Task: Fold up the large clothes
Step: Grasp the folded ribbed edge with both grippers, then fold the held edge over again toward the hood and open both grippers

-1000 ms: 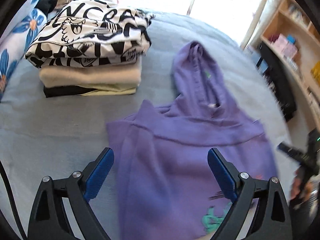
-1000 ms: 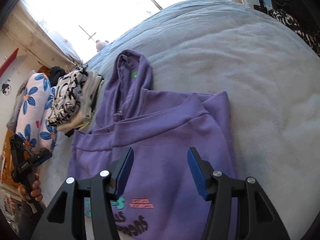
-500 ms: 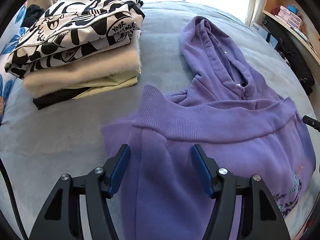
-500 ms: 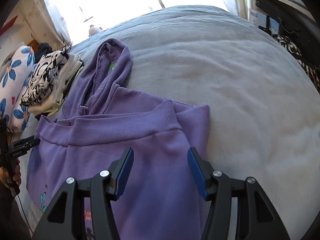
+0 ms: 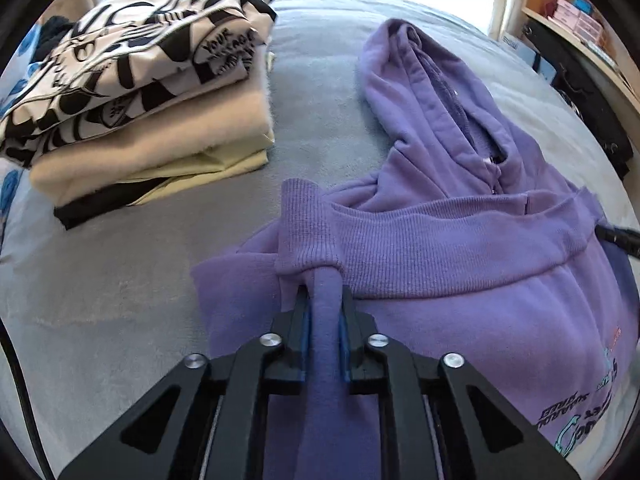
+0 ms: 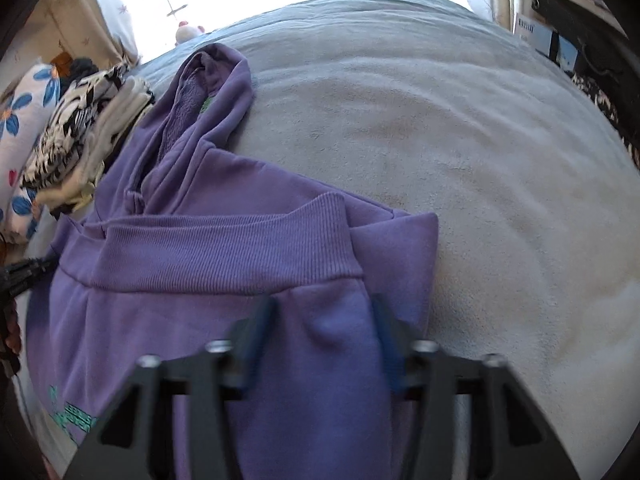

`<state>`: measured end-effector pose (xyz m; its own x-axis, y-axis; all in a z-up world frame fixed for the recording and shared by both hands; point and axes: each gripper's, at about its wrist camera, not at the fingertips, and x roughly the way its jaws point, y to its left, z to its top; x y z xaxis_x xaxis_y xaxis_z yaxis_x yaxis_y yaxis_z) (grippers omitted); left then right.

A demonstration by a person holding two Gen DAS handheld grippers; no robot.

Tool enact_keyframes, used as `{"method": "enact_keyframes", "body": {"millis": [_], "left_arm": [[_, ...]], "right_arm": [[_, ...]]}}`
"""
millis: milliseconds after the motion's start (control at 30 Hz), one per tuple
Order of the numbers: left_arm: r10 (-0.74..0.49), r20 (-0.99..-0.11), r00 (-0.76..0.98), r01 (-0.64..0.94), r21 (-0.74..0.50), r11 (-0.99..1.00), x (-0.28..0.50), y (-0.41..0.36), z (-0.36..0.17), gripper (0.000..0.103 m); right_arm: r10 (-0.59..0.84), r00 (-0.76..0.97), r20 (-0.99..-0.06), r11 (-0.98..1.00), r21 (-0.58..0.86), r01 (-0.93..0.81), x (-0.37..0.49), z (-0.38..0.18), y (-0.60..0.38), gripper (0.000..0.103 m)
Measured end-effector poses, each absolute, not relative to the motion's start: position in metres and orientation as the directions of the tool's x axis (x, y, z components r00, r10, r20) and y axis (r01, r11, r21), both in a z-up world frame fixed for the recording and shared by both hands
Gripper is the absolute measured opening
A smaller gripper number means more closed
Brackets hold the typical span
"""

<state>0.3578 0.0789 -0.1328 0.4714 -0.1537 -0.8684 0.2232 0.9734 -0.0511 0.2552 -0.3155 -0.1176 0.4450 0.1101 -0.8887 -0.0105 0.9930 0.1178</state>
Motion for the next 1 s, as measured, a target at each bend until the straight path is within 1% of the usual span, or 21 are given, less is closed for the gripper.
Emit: {"method": "enact_keyframes", "body": {"millis": [67, 133, 200, 267, 400, 500, 633, 700, 800, 833, 900, 967, 1000], "left_arm": [[-0.13, -0.857, 0.498, 0.212, -0.026, 0.977, 0.353, 0.078, -0.127, 0.007], [-0.109, -0.84, 0.531, 0.189, -0.007, 0.982, 0.346, 0.08, -0.116, 0.006], [-0.108, -0.823, 0.557, 0.158, -0.023, 0.987, 0.342, 0.087, -0.103, 0.006], [-0.137, -0.809, 0.572, 0.129, -0.076, 0.989, 0.343, 0.098, -0.087, 0.006], [-0.124, -0.786, 0.606, 0.1, -0.08, 0.992, 0.354, 0.104, -0.074, 0.006], [-0.109, -0.802, 0.587, 0.078, -0.078, 0.994, 0.371, 0.101, -0.088, 0.006], [-0.071, -0.85, 0.522, 0.057, -0.049, 0.997, 0.384, 0.1, -0.138, 0.007], [-0.082, -0.845, 0.528, 0.057, -0.062, 0.996, 0.382, 0.102, -0.158, 0.008], [-0.096, -0.824, 0.559, 0.058, -0.077, 0.995, 0.376, 0.104, -0.158, 0.011], [-0.107, -0.821, 0.56, 0.057, -0.091, 0.994, 0.375, 0.106, -0.156, 0.013], [-0.127, -0.82, 0.558, 0.045, -0.123, 0.991, 0.372, 0.114, -0.149, 0.024], [-0.12, -0.819, 0.561, 0.011, -0.138, 0.99, 0.364, 0.122, -0.141, 0.028], [-0.116, -0.809, 0.576, -0.005, -0.146, 0.989, 0.357, 0.126, -0.133, 0.028]], "right_arm": [[0.082, 0.468, -0.88, 0.996, 0.09, -0.007, 0.249, -0.112, -0.311, 0.009], [0.06, 0.509, -0.858, 0.997, 0.075, 0.009, 0.241, -0.101, -0.308, 0.008], [0.057, 0.567, -0.822, 0.995, 0.093, 0.035, 0.234, -0.084, -0.312, 0.008], [0.067, 0.614, -0.787, 0.989, 0.134, 0.065, 0.231, -0.067, -0.319, 0.008], [0.048, 0.676, -0.736, 0.983, 0.153, 0.097, 0.24, -0.05, -0.326, 0.008], [0.038, 0.653, -0.757, 0.979, 0.16, 0.129, 0.26, -0.063, -0.33, 0.008], [0.006, 0.536, -0.844, 0.978, 0.116, 0.172, 0.283, -0.121, -0.331, 0.008], [0.015, 0.544, -0.839, 0.975, 0.132, 0.177, 0.282, -0.136, -0.332, 0.008], [0.008, 0.548, -0.836, 0.978, 0.122, 0.172, 0.281, -0.131, -0.329, 0.009], [0.016, 0.543, -0.84, 0.978, 0.125, 0.164, 0.281, -0.128, -0.328, 0.013], [0.01, 0.524, -0.852, 0.978, 0.119, 0.174, 0.278, -0.12, -0.328, 0.015], [0.0, 0.526, -0.851, 0.974, 0.12, 0.194, 0.269, -0.11, -0.331, 0.017], [0.003, 0.537, -0.844, 0.971, 0.13, 0.199, 0.261, -0.102, -0.329, 0.017]]}}
